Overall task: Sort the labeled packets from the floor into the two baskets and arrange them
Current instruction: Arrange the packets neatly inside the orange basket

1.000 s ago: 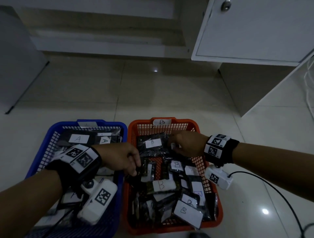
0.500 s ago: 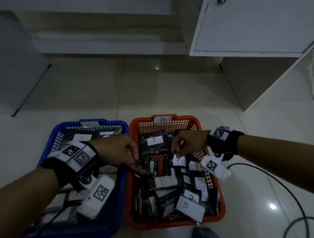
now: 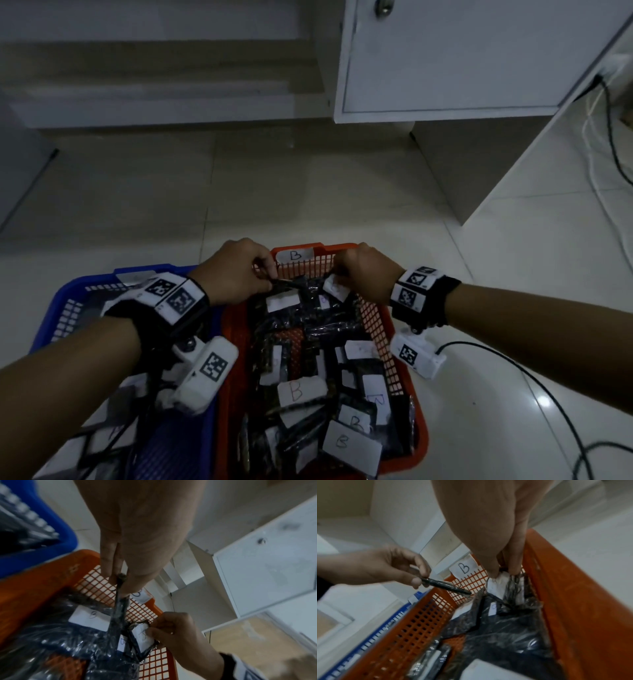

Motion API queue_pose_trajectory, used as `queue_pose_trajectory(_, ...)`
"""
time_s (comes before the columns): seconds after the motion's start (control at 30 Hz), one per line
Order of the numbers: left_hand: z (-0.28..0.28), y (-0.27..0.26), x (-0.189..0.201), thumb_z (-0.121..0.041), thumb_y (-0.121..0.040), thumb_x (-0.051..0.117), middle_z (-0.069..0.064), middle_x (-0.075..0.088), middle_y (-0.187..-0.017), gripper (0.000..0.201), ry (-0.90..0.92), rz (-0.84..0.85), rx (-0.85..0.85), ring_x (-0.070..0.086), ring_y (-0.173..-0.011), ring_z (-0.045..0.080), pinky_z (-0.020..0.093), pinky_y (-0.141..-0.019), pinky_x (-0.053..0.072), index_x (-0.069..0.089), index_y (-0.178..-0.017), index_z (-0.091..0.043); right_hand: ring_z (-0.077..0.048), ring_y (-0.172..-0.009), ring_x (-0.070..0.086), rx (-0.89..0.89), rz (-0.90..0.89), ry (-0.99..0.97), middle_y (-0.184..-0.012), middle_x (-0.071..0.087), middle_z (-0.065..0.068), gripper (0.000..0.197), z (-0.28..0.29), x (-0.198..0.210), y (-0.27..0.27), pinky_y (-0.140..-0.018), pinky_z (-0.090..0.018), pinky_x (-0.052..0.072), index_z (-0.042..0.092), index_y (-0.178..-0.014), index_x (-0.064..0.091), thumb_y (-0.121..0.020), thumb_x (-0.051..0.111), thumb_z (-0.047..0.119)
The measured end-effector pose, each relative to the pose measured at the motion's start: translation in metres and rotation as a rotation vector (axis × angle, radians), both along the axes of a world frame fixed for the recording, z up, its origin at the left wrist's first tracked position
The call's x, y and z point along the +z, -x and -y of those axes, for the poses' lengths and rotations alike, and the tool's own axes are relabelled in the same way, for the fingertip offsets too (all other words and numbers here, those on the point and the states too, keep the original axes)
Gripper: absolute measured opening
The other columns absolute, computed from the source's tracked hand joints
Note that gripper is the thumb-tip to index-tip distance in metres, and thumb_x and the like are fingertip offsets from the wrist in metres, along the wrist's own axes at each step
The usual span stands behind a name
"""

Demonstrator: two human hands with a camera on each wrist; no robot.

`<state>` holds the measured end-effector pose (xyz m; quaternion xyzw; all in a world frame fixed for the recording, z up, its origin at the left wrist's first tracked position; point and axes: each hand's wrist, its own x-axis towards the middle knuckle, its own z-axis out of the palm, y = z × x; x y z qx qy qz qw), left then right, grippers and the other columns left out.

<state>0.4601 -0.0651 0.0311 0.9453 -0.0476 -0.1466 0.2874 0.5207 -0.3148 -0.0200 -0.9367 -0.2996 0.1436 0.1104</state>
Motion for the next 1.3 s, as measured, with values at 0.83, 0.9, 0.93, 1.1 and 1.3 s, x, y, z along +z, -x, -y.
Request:
queue_pose_trajectory(0.83, -0.018, 0.041, -0.038, -0.01, -0.077, 0.078, -0.014, 0.059, -0.089, 0.021, -0.044, 0.039, -0.263, 0.056, -0.086, -0.001, 0.018, -0.077, 0.049, 0.065, -0.075, -0.026, -0.014, -0.085, 0.07, 0.152, 0.133, 0.005, -0.101, 0.074, 0.003, 0.023, 0.018, 0.024, 0.002, -0.078, -0.035, 0.058, 0.021, -0.109, 0.073, -0.086, 0.074, 0.024)
queue_pose_trajectory(0.9, -0.021, 0.04, -0.034, -0.011, -0.077, 0.078, -0.015, 0.06, -0.089, 0.02, -0.038, 0.056, -0.254, 0.056, -0.086, -0.002, 0.014, -0.076, 0.047, 0.065, -0.075, -0.026, -0.015, -0.081, 0.072, 0.076, 0.159, -0.007, -0.096, 0.076, 0.002, 0.016, 0.028, 0.036, -0.006, -0.076, -0.037, 0.059, 0.018, -0.106, 0.073, -0.091, 0.067, 0.017)
queue_pose_trajectory(0.93, -0.022, 0.039, -0.033, -0.011, -0.077, 0.078, -0.015, 0.061, -0.088, 0.019, -0.03, 0.065, -0.247, 0.056, -0.086, -0.002, 0.012, -0.074, 0.046, 0.066, -0.075, -0.025, -0.016, -0.083, 0.072, 0.038, 0.132, -0.018, -0.097, 0.077, 0.0, 0.016, 0.031, 0.041, -0.007, -0.076, -0.038, 0.059, 0.016, -0.106, 0.073, -0.092, 0.065, 0.014)
queue_pose_trajectory(1.1, -0.027, 0.037, -0.029, -0.01, -0.077, 0.08, -0.014, 0.066, -0.085, 0.018, 0.011, 0.037, -0.202, 0.058, -0.088, -0.003, 0.007, -0.07, 0.044, 0.067, -0.075, -0.022, -0.017, -0.098, 0.065, 0.146, 0.211, 0.258, -0.105, 0.073, 0.006, 0.035, 0.018, 0.026, 0.01, -0.091, -0.039, 0.045, 0.027, -0.11, 0.068, -0.093, 0.053, 0.055)
queue_pose_trajectory(1.3, -0.027, 0.043, -0.024, -0.012, -0.078, 0.079, -0.015, 0.063, -0.088, 0.015, -0.007, 0.043, -0.216, 0.055, -0.088, -0.008, 0.004, -0.071, 0.041, 0.068, -0.077, -0.022, -0.024, -0.12, 0.055, 0.169, 0.324, 0.459, -0.128, 0.064, 0.0, 0.058, -0.002, 0.002, 0.017, -0.098, -0.047, 0.032, 0.027, -0.126, 0.057, -0.086, 0.051, 0.069)
